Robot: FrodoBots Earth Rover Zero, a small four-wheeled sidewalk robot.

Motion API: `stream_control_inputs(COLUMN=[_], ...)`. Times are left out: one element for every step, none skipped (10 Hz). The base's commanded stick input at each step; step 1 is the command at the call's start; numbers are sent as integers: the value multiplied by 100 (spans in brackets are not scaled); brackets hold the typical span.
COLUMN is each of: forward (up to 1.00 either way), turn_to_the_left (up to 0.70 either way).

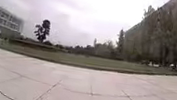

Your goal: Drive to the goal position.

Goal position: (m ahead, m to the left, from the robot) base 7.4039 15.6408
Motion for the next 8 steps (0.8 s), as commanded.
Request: stream_control_inputs(forward=[70,70,70,70,70,70,70,70], turn_to_the_left=[35,35,35,35,35,35,35,35])
